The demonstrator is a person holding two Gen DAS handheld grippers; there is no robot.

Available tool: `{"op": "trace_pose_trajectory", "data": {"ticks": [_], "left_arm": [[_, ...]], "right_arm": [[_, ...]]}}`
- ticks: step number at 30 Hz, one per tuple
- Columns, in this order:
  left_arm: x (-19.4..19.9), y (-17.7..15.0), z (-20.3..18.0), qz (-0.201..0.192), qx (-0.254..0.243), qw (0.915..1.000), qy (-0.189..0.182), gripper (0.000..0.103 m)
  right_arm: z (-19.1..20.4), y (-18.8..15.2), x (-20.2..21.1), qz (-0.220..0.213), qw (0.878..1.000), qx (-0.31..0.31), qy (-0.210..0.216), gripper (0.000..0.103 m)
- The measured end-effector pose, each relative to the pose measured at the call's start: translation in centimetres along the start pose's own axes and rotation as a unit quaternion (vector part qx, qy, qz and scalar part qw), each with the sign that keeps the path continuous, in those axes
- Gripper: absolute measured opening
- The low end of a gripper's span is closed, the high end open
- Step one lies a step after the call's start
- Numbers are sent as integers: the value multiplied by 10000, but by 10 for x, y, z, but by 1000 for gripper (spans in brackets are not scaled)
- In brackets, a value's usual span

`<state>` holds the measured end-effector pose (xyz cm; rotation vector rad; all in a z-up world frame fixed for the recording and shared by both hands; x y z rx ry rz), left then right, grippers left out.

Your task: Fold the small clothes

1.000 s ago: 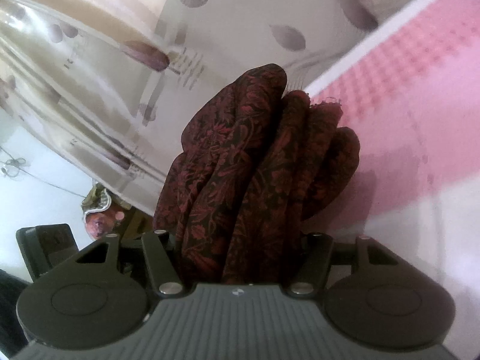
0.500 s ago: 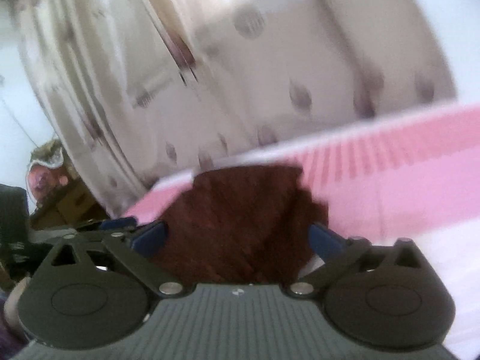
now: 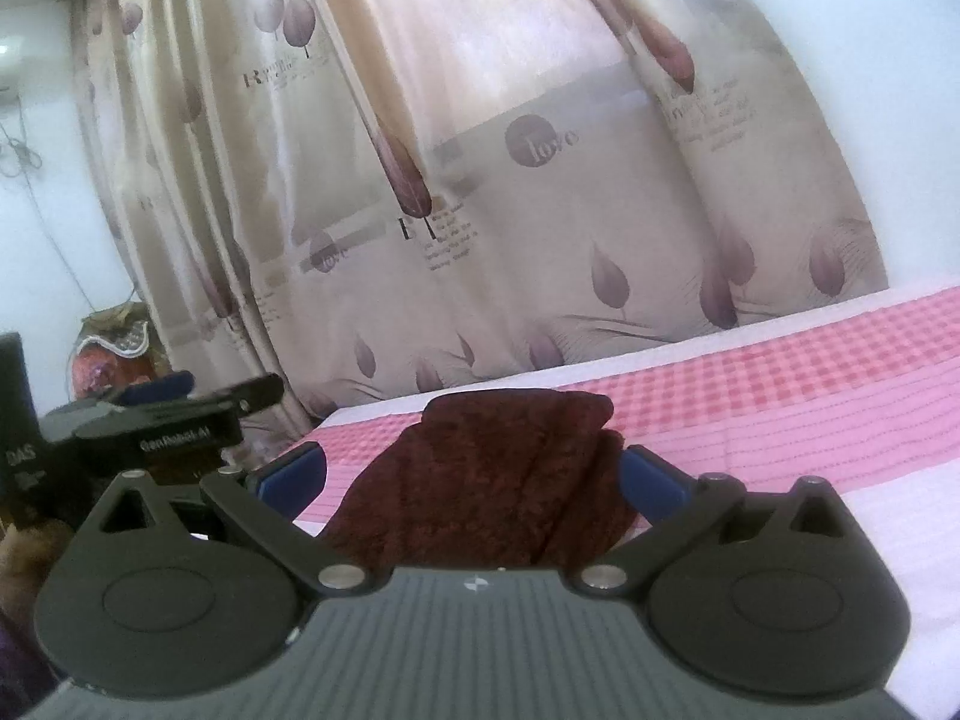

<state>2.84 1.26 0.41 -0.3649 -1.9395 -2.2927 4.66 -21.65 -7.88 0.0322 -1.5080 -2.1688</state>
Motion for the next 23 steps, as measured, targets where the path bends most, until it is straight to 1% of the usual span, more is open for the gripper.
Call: {"op": "trace_pose_trajectory", "data": {"ticks": [3,5,6,9,11,15,18,21,23], "left_arm": [[4,3,2,129,296,9994,-126,103],[4,4,2,212,392,9987,-253,103],[4,4,2,249,435,9984,-256,103],[9,3,1,154,433,9985,-289,103],[11,1,1,162,448,9985,-263,103],[5,-7,-1,401,563,9969,-365,103],[3,-13,-1,447,550,9973,-193,103],[1,-19,-2,573,613,9961,-262,103],[0,-21,-2,642,656,9952,-330,103]], "right_arm": [[5,-1,7,-30,10000,69,18,103],[8,-3,12,-42,9999,112,31,103],[8,-3,14,-53,9999,130,7,103],[9,-4,18,-66,9999,132,-11,103],[11,-4,21,-109,9997,184,-72,103],[14,-4,24,-129,9996,240,-119,103],[14,-7,23,-84,9997,210,-120,103],[14,-8,24,-49,9997,209,-120,103],[16,-10,23,-26,9991,334,-255,103]]}}
Point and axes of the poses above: each gripper's, at about its wrist camera, not at the fingertips, and x roughly against the way its jaws point, z to its left, y to its top, the point moved 5 cm from there along -x, roughly the way its jaws point, and after that the axes turned 8 degrees about -y, right-handed, at the moved point
